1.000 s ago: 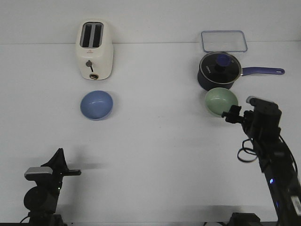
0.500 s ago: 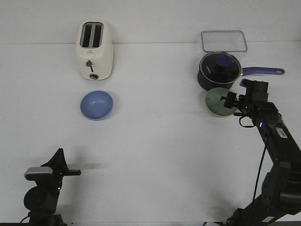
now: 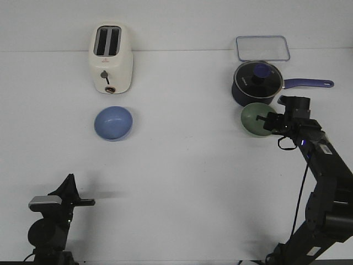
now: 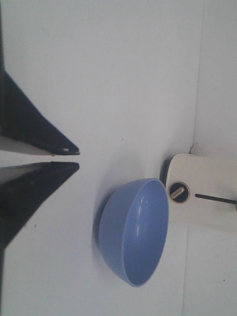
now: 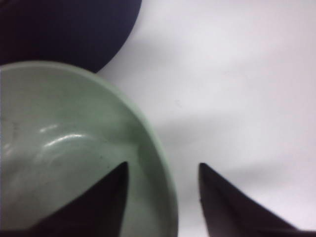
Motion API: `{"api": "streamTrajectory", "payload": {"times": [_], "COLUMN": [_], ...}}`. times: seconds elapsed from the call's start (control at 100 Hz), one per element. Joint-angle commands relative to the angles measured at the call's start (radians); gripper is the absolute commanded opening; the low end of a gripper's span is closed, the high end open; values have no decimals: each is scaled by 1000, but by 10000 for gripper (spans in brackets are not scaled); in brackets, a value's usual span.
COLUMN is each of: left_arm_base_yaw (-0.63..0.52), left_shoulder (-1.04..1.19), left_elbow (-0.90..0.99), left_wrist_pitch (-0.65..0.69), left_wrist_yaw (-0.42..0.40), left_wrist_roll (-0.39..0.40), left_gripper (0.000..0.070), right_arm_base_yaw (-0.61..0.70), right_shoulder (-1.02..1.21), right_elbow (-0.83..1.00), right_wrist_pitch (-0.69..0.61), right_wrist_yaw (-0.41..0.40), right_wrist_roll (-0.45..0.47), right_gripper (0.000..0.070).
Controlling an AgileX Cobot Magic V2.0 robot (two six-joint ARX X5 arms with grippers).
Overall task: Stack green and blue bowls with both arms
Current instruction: 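Reach the right gripper to the pale green bowl and grip its rim, then lift the green bowl with the right gripper toward the table center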
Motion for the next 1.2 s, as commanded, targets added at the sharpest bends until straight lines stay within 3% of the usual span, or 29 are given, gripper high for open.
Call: {"api": "streamTrajectory", "payload": {"times": [0.0, 0.23, 0.43, 0.62, 0.77, 0.91, 1.03, 1.19], "left_arm_base_yaw": [2, 2, 2, 2, 2, 2, 2, 2], "left_shoulder": [-2, -2, -2, -2, -2, -2, -2, -2], "left_elbow": [-19, -19, -19, -19, -19, -19, -19, -19], "left_wrist_pitch": [16, 16, 16, 16, 16, 16, 16, 16], "left_wrist_yaw": [2, 3, 3, 3, 3, 3, 3, 3], "left_wrist_roll": [-3, -3, -3, -3, -3, -3, -3, -3], "left_gripper": [15, 15, 15, 15, 15, 15, 15, 15], "right_arm_base_yaw": [-4, -4, -4, -22, 10, 124, 308, 576], "right_shoulder": [21, 21, 14, -99, -295, -502, -603, -605], "right_elbow": [24, 24, 24, 21, -56, -211, -328, -431], "right_wrist_pitch": [1, 3, 10, -81, -140, -131, -105, -37], "right_wrist_yaw": [-3, -18, -25, -146, -177, -200, -196, -90], "right_wrist_roll": [-8, -6, 8, -1, -22, -19, 21, 115], "right_gripper": [174, 3, 3, 4, 5, 4, 4, 4]}}
